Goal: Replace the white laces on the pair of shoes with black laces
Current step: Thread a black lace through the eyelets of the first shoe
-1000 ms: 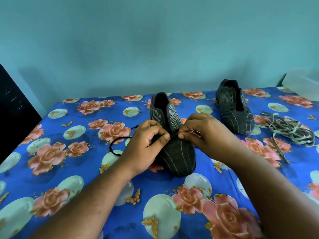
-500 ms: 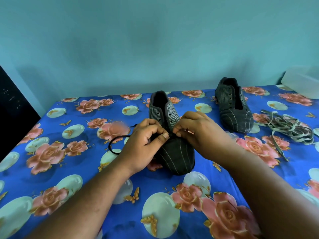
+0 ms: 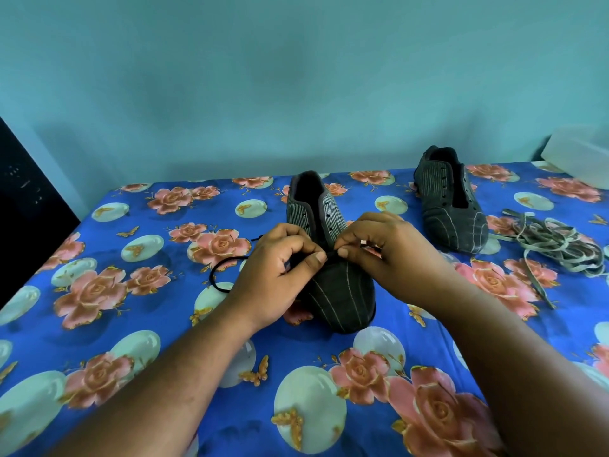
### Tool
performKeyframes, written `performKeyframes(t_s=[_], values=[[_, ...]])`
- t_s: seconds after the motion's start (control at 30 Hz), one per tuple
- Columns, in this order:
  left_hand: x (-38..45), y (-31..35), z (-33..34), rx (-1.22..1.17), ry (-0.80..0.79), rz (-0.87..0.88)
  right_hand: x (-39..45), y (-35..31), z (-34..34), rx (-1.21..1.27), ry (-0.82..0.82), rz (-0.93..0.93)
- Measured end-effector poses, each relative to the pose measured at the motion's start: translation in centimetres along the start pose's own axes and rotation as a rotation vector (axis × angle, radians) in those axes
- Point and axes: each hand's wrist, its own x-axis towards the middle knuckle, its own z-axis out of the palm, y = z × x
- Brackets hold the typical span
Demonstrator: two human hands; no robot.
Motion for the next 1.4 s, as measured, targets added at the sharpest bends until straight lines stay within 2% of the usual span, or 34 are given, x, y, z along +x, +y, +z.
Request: performKeyframes(t_s=[0.4, 0.6, 0.7, 0.83, 0.9, 1.0, 1.17, 1.27, 1.4], values=[[0.2, -0.4, -0.5, 0.056, 0.016, 0.091, -0.3, 0.8, -0.5, 0.145, -0.137, 0.159], [0.0, -0.1, -0.8, 0.032, 0.020, 0.065, -0.3, 0.7, -0.5, 0.181, -0.021, 0.163], [-0.1, -0.1, -0.9, 0.032, 0.005, 0.076, -0.2, 0.7, -0.1, 0.098, 0.026, 0.159], [0.0, -0.4, -0.8, 0.060, -0.025, 0.090, 0.0, 0.5, 0.3, -0.051, -0.059, 0.138], [0.1, -0.6, -0.7, 0.053, -0.055, 0.076, 0.0, 0.3, 0.2, -0.063, -0.025, 0.124], [0.1, -1.0, -0.6, 0.033, -0.096, 0.071, -0.1, 0.0, 0.4, 0.010, 0.019, 0.170], [0.2, -1.1, -0.4, 0.029, -0.108, 0.065, 0.0, -0.2, 1.0, 0.287, 0.001, 0.345], [0.1, -1.0, -0.5, 0.031, -0.114, 0.060, 0.1, -0.8, 0.8, 0.542, 0.075, 0.379], [0.1, -1.1, -0.5, 0.032, -0.121, 0.060, 0.0, -1.2, 0.5, 0.605, 0.171, 0.389]])
